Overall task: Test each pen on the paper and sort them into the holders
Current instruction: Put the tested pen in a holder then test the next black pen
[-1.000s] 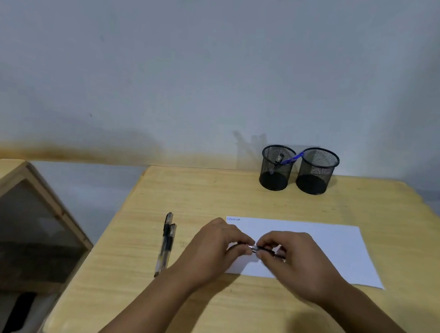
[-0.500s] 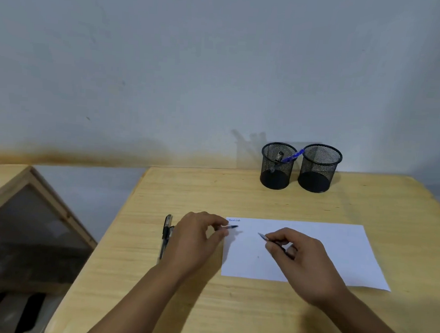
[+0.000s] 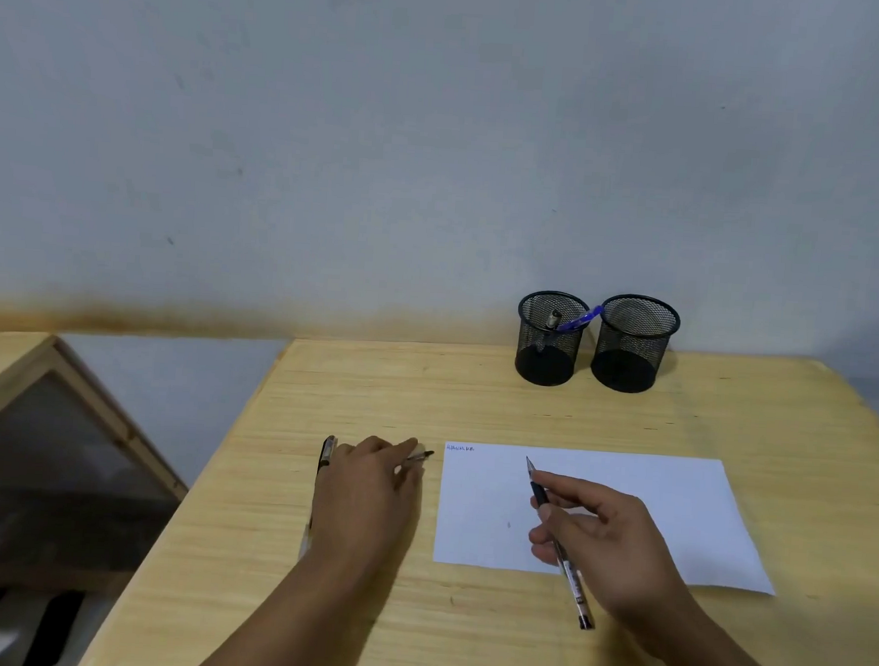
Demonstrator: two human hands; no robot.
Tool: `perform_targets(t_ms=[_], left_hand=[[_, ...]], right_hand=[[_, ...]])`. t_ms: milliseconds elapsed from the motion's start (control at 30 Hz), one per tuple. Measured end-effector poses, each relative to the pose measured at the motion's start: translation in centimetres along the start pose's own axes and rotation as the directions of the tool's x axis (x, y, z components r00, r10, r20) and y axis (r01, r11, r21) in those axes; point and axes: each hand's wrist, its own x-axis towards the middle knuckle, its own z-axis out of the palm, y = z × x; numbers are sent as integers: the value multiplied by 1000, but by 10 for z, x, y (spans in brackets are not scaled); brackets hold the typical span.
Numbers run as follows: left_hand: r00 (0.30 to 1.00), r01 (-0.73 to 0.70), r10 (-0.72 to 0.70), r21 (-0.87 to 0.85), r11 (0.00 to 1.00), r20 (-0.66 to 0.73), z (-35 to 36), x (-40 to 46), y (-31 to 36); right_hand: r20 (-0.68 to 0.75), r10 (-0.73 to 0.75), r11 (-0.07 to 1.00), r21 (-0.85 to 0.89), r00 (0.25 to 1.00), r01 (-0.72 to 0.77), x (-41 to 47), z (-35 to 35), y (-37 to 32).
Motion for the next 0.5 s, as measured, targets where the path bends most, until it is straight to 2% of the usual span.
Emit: perform_targets(t_ms=[100, 233, 300, 333, 433, 500], left_hand=[[1000, 1, -2, 85, 996, 21, 4, -2, -2], [1000, -10, 10, 66, 998, -4, -1, -10, 2], [996, -88, 89, 36, 995, -13, -6, -21, 10], [989, -145, 145, 13, 989, -8, -8, -28, 13], [970, -237, 238, -29, 971, 44, -5, -43, 19], [962, -248, 247, -3, 969, 118, -1, -47, 18]], right_hand=[[13, -14, 1000, 19, 1000, 14, 0, 0, 0], [55, 0, 991, 131, 998, -7, 2, -1, 1], [108, 5, 974, 226, 994, -30, 2, -4, 2], [145, -38, 970, 243, 989, 1, 2, -6, 5], [191, -153, 986, 96, 970, 137, 0, -11, 12], [114, -138, 990, 48, 984, 133, 2, -8, 12]])
